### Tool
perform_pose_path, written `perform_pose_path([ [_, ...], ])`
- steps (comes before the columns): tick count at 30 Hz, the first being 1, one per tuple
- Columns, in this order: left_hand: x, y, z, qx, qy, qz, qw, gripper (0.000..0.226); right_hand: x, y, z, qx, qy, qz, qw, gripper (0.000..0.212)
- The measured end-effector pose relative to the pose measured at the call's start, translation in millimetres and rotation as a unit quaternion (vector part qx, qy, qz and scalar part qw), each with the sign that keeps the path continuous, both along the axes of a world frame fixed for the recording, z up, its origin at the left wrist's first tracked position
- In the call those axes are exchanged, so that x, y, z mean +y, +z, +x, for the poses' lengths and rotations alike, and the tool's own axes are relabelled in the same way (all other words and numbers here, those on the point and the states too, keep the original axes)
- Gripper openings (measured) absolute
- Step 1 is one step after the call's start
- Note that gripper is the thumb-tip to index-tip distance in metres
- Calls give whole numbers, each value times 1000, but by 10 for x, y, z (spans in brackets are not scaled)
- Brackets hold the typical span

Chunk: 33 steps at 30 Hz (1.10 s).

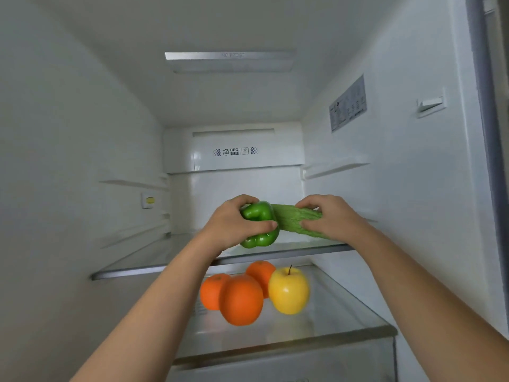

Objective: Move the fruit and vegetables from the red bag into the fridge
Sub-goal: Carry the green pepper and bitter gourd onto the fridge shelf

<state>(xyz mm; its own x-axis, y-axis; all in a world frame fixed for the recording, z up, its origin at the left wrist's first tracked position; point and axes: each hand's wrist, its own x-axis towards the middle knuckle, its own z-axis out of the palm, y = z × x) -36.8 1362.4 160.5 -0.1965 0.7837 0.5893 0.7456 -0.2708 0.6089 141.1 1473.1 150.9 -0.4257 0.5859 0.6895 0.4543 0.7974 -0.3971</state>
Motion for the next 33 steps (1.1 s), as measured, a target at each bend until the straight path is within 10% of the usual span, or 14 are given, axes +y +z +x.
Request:
perform_pose_path([
  [33, 396, 109, 156, 90, 28, -70, 993, 71, -220, 6, 3, 39, -83, 55, 994, 38],
])
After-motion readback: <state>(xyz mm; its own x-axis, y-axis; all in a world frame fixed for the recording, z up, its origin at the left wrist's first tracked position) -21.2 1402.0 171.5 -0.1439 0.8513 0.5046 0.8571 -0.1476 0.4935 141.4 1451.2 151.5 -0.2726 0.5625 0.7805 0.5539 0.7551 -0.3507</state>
